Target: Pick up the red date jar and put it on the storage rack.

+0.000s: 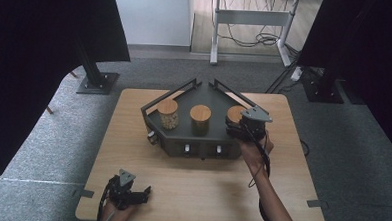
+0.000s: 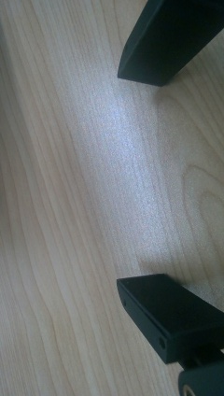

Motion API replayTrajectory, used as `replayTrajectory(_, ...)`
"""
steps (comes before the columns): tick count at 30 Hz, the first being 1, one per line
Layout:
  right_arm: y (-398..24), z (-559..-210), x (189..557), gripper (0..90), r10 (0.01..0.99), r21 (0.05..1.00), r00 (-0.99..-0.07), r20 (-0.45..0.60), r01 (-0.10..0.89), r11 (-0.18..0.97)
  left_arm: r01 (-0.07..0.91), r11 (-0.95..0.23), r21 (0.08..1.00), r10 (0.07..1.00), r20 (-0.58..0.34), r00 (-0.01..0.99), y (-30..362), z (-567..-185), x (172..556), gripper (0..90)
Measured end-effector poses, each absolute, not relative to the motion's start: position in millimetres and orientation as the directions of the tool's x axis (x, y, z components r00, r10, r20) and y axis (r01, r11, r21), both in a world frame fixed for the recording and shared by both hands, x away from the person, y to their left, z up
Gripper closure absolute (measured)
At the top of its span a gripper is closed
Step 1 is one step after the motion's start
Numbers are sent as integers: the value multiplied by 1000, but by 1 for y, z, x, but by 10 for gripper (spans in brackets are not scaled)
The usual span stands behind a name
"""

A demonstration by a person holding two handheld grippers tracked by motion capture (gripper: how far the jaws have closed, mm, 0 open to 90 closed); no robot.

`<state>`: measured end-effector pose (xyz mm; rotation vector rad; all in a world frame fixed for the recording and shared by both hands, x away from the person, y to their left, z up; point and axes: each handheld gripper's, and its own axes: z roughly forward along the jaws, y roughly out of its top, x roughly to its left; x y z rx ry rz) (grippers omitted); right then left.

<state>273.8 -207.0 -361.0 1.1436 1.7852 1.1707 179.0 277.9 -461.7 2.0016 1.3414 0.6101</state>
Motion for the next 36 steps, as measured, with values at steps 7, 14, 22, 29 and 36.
replayTrajectory(7, -209, -365, 277, 226, 929, 933, -362, -73, 303, 191, 629, -273, 728, 928, 27, 371, 278, -462, 179, 20)
replayTrajectory(14, -215, -366, 279, 224, 928, 935, -370, -42, 312, 167, 629, -273, 728, 928, 27, 372, 278, -461, 179, 20)
replayTrajectory(22, -219, -363, 284, 181, 925, 926, -378, -28, 338, 166, 629, -273, 728, 928, 27, 371, 278, -462, 179, 20)
replayTrajectory(29, -220, -362, 283, 72, 917, 924, -396, -47, 333, 190, 629, -273, 728, 928, 27, 371, 278, -462, 179, 20)
replayTrajectory(36, -225, -364, 277, 53, 912, 930, -407, -52, 312, 193, 629, -272, 729, 928, 27, 370, 278, -462, 179, 20)
